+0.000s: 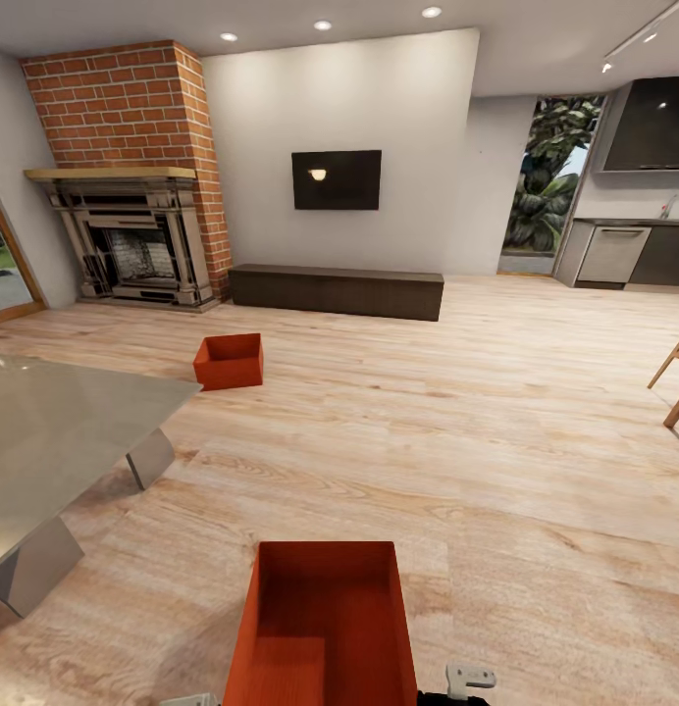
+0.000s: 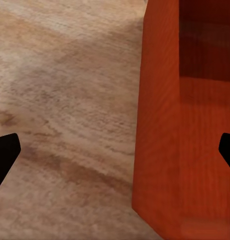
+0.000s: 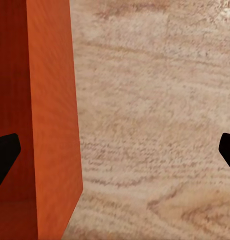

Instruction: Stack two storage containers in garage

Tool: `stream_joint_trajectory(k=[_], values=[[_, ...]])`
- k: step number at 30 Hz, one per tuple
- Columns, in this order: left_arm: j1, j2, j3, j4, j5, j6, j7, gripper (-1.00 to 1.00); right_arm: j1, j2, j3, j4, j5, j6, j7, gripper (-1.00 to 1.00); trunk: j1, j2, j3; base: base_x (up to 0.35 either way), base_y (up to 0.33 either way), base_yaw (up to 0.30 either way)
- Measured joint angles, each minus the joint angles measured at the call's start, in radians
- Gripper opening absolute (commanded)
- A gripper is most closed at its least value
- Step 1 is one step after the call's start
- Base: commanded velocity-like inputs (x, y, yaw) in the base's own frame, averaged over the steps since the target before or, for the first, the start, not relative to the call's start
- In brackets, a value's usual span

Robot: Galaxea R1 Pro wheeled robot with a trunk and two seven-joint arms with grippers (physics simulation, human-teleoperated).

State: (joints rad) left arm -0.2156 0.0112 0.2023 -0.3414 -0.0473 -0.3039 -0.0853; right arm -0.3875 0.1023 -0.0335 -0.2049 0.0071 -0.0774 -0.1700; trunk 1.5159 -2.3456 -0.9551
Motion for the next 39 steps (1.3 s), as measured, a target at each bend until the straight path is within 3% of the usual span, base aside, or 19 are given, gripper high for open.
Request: stream_joint_trajectory(k=[39], values=[[0.0, -0.004, -0.001, 0.0, 0.0, 0.0, 0.0, 1.0, 0.0, 0.002, 0.0, 0.001, 0.001, 0.0, 0.0, 1.0, 0.0, 0.0, 0.0, 0.0, 0.0, 0.0]])
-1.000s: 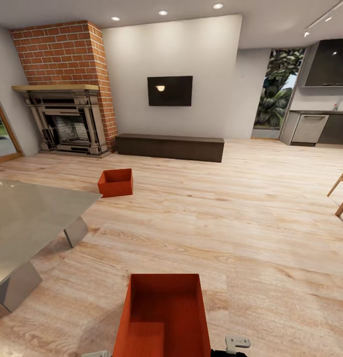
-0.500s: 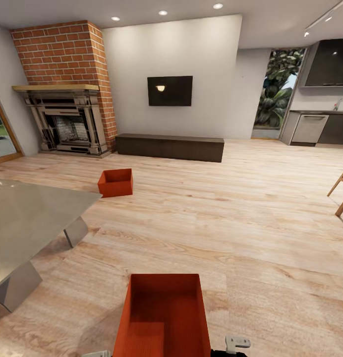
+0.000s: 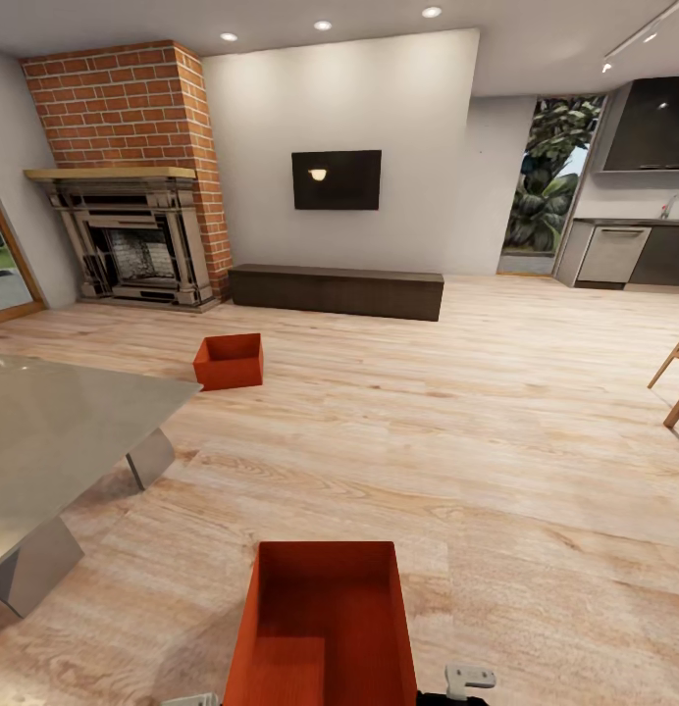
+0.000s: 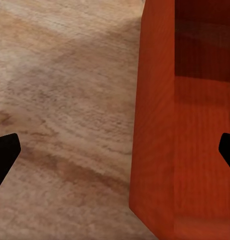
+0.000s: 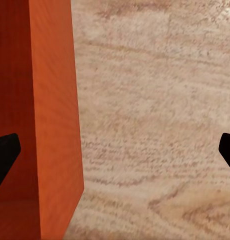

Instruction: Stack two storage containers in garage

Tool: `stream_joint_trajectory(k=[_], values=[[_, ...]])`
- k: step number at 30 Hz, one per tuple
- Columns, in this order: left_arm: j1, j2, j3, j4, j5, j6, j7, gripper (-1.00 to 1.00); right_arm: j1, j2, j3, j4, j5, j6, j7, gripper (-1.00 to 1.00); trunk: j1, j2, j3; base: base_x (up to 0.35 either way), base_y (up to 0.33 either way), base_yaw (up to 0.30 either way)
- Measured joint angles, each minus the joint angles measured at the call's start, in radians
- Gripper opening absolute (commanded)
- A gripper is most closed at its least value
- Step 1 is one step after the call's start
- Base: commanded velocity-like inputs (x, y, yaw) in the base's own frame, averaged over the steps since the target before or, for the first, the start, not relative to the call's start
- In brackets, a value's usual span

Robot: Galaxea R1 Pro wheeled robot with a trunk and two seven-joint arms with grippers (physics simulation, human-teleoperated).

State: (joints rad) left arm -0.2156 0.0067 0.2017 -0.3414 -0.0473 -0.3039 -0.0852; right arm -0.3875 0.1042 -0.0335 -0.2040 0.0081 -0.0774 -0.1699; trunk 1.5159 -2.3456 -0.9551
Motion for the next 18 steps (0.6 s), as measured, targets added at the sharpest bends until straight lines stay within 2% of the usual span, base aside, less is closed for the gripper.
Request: stream_joint_trajectory(k=[8, 18], values=[[0.0, 0.0, 0.0, 0.0, 0.0, 0.0, 0.0, 1.0, 0.0, 0.015, 0.001, 0.001, 0.0, 0.0, 0.0, 1.0, 0.0, 0.0, 0.0, 0.0, 0.0, 0.0], [0.0, 0.0, 0.0, 0.0, 0.0, 0.0, 0.0, 1.0, 0.0, 0.018, 0.001, 0.001, 0.0, 0.0, 0.0, 1.0, 0.0, 0.0, 0.0, 0.0, 0.0, 0.0]])
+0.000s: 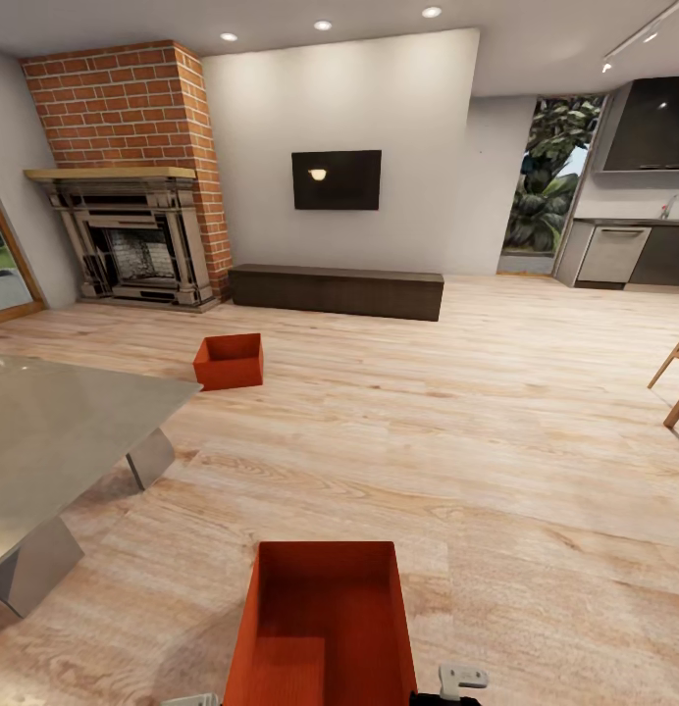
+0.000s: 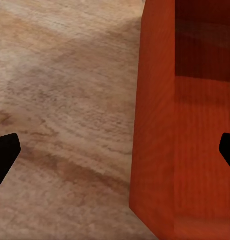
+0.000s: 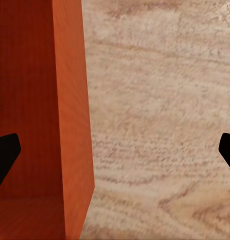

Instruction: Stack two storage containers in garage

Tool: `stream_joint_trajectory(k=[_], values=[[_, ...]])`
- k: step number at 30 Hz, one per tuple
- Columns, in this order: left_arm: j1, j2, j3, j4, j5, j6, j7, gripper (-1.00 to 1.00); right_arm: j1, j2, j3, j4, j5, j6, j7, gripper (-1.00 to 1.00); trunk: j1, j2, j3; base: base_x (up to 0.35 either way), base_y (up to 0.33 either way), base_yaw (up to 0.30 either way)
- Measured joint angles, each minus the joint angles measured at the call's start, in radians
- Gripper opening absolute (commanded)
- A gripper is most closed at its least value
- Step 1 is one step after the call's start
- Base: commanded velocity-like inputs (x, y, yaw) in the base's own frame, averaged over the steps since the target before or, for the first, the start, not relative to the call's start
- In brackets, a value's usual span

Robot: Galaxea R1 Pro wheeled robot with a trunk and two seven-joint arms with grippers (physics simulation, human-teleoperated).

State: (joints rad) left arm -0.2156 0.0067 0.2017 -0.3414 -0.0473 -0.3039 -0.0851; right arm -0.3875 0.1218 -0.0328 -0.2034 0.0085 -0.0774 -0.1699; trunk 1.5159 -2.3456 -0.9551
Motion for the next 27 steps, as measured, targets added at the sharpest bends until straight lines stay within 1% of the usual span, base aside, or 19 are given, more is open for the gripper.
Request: stream_joint_trajectory(k=[27], values=[[0.0, 0.0, 0.0, 0.0, 0.0, 0.0, 0.0, 1.0, 0.0, 0.0, -0.001, 0.0, 0.0, 0.0, 0.0, 1.0, 0.0, 0.0, 0.0, 0.0, 0.0, 0.0]])
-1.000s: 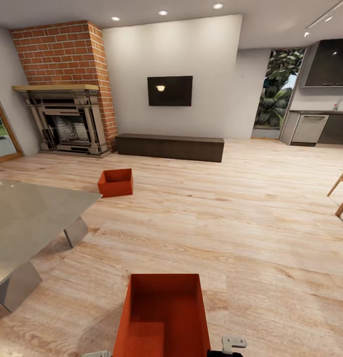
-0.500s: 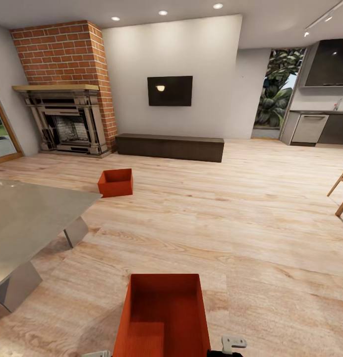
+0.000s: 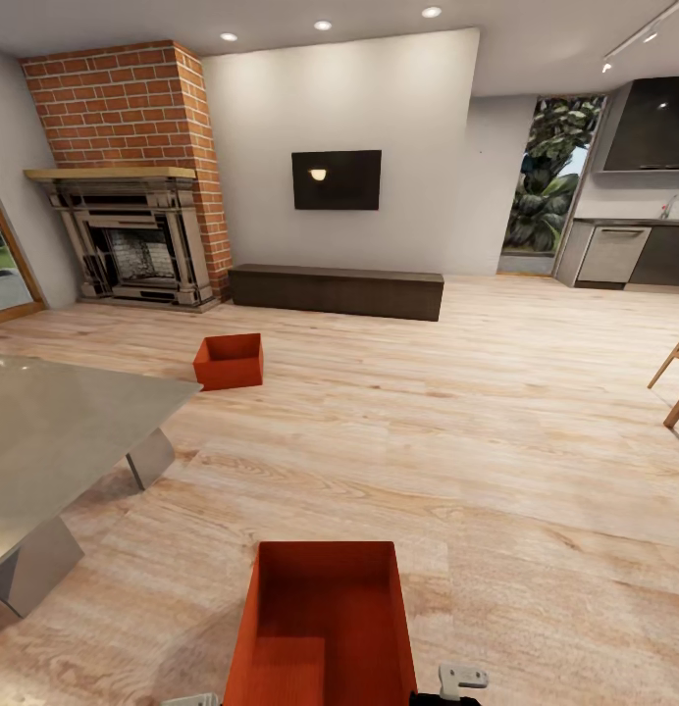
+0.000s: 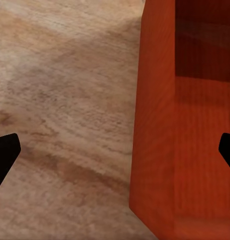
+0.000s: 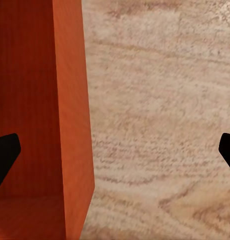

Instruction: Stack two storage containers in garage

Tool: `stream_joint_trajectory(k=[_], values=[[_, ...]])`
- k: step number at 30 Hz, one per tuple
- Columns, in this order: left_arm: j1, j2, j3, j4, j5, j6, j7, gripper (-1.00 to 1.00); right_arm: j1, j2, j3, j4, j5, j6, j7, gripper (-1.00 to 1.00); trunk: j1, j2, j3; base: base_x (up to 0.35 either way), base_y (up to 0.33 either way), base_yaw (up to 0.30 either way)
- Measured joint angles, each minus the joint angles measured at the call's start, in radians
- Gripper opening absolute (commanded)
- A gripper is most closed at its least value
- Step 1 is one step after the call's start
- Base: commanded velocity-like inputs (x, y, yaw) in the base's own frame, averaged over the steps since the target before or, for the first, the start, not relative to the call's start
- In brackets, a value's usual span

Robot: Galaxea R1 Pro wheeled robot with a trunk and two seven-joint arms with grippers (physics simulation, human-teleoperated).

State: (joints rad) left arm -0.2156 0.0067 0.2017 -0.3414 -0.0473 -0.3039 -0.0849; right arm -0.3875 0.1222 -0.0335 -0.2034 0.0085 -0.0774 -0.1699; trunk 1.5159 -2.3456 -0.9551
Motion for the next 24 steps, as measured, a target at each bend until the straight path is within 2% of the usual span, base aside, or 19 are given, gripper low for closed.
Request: stream_joint_trajectory(k=[9, 19, 24], values=[[0.0, 0.0, 0.0, 0.0, 0.0, 0.0, 0.0, 1.0, 0.0, 0.0, 0.0, 0.0, 0.0, 0.0, 0.0, 1.0, 0.034, -0.063, -0.028, 0.0, 0.0, 0.0], [0.0, 0.0, 0.0, 0.0, 0.0, 0.0, -0.001, 1.0, 0.0, 0.0, 0.0, 0.0, 0.0, 0.0, 0.0, 1.0, 0.035, -0.063, -0.028, 0.0, 0.0, 0.0], [0.0, 0.0, 0.0, 0.0, 0.0, 0.0, -0.001, 1.0, 0.0, 0.0, 0.001, 0.0, 0.0, 0.0, 0.0, 1.0, 0.054, -0.098, -0.044, 0.0, 0.0, 0.0]])
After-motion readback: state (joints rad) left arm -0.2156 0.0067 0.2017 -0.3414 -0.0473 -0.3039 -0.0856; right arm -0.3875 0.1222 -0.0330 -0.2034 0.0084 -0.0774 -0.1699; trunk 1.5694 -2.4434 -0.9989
